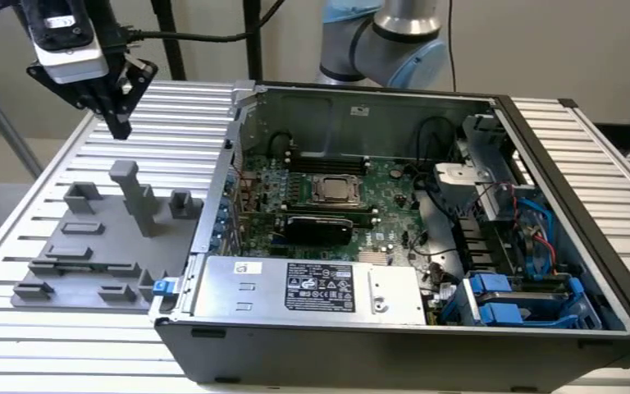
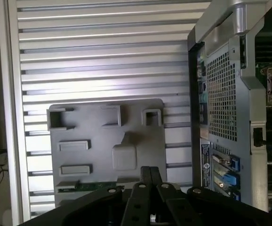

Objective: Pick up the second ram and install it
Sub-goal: 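Reach for the second ram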

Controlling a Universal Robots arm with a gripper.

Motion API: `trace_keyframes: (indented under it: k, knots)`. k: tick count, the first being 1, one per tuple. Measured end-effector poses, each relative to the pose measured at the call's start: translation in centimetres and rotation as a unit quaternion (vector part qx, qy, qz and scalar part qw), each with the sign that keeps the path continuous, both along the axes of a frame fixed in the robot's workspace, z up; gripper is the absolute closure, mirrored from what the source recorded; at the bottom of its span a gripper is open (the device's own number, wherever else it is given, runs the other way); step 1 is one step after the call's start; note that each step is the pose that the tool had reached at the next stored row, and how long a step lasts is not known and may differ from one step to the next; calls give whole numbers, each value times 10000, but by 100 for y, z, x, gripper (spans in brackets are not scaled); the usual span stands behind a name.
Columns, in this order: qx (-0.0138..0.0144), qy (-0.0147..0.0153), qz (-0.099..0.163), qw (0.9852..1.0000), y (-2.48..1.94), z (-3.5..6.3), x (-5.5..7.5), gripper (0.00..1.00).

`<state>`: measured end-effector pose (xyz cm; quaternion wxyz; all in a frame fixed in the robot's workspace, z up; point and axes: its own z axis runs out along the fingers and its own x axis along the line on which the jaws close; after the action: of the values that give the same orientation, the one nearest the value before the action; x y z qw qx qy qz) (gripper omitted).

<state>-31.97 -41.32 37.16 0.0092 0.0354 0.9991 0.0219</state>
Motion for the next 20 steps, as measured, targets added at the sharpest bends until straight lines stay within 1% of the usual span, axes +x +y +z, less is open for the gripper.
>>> trace_keyframes:
  k: [6,10,13,20]
  knots:
    - [0,6,0,10000,-49,-76,-247,100]
    - [0,13,0,10000,-96,-135,-382,100]
    - [0,30,0,10000,-153,-181,-431,100]
    - [0,85,0,10000,-330,-305,-500,100]
